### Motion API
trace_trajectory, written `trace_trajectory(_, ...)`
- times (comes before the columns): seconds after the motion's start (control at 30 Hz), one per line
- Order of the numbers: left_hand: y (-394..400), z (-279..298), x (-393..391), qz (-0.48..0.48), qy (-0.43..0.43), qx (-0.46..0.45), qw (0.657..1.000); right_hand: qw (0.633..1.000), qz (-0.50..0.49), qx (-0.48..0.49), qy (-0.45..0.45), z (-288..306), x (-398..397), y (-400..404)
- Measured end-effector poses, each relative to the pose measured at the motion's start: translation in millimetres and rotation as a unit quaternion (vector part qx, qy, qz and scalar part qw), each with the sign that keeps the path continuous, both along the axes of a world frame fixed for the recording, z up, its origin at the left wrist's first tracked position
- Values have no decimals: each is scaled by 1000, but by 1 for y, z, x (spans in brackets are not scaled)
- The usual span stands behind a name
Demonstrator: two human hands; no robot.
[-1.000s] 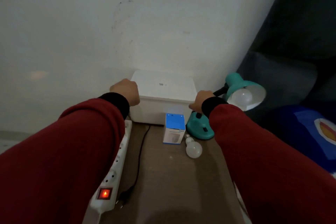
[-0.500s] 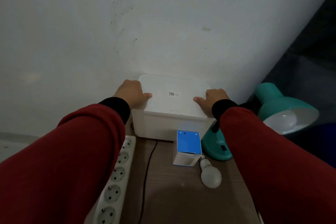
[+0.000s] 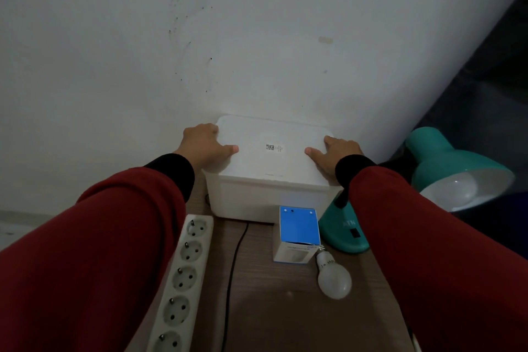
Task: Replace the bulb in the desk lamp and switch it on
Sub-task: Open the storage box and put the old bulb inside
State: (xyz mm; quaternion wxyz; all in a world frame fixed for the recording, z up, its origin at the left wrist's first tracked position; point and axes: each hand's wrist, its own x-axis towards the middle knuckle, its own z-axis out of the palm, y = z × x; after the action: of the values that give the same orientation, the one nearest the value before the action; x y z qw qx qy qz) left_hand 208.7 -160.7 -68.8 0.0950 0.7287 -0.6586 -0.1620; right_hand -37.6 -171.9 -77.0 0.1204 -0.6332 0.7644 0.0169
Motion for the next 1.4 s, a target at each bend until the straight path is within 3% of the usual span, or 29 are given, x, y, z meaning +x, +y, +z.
trace_trajectory(0.13, 6, -5, 5, 26, -6, 32, 999, 996, -52, -32, -62, -6, -1, 16)
trace_trajectory(0.6, 14, 17, 5, 64, 49, -27, 996, 999, 4, -38, -14, 27, -2, 23)
trace_trajectory(0.83, 51, 47, -2, 31, 55, -106, 992, 988, -22, -111, -109, 40, -4, 44)
trace_trajectory(1.0, 101, 49, -4, 8, 61, -105, 993, 973, -56, -136, -177, 41, -2, 98)
trace_trajectory(1.4, 268, -37, -16, 0, 58, -21, 998, 987, -66, -64, -131, -44, -20, 280)
